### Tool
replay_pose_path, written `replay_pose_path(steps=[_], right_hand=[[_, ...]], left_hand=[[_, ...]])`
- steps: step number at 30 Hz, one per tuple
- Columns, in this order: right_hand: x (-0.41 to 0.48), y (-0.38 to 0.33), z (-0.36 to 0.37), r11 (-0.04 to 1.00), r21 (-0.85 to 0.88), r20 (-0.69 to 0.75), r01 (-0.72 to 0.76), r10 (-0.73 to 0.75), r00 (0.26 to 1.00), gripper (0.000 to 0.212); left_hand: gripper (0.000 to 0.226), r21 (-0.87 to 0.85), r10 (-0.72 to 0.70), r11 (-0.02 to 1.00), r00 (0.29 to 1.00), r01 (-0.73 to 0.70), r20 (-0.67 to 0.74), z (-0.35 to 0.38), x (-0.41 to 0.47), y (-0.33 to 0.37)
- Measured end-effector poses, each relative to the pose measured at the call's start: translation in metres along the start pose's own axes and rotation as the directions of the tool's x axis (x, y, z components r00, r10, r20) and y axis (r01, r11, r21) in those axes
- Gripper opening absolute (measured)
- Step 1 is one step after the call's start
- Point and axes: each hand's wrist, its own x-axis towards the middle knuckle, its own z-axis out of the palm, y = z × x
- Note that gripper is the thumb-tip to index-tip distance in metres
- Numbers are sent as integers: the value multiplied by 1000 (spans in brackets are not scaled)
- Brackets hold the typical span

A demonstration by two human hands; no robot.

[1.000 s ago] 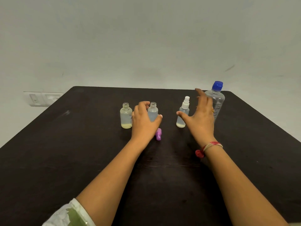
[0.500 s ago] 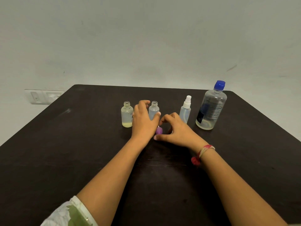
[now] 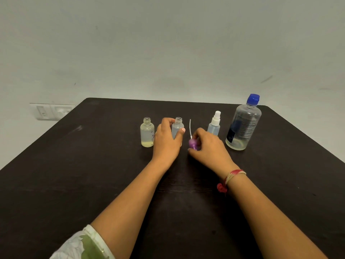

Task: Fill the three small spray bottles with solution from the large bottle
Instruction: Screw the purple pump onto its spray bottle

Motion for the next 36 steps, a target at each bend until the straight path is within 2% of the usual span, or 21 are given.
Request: replay_pose_path(steps=[4,7,9,12,14,18,23,26,28,36], right_hand=[[2,3,-10,969,247,-240,27,34,970,17],[5,2,-18,866,487,-419,111,120,900,11],[7,1,-22,759,634,-463,150,217,860,11],[9,-2,-29,591,786,-441,181,331,835,11],[8,-3,-33,555,812,-428,181,354,831,15],[5,-2,-36,647,739,-501,188,341,796,40],[2,0,-44,709,685,-563,171,366,741,49],[3,5,-50,725,663,-594,189,355,722,39],[4,9,-51,729,662,-596,175,370,712,42],[4,11,-52,709,676,-570,198,333,751,44]], left_hand=[[35,17,3,1000,1000,-3,4,0,0,1],[37,34,-15,999,1000,15,22,0,-1,2],[36,64,-37,997,999,36,28,0,-2,3],[36,143,-73,987,997,67,39,-2,-2,7],[36,164,-82,984,996,73,45,-4,-3,11],[35,147,-53,988,994,38,100,-7,-5,16],[33,130,-5,991,987,-16,162,-2,-10,20],[31,116,5,993,984,-26,176,-2,-11,20],[30,101,8,995,985,-26,175,-2,-10,20],[31,73,21,997,980,-36,199,-3,-13,23]])
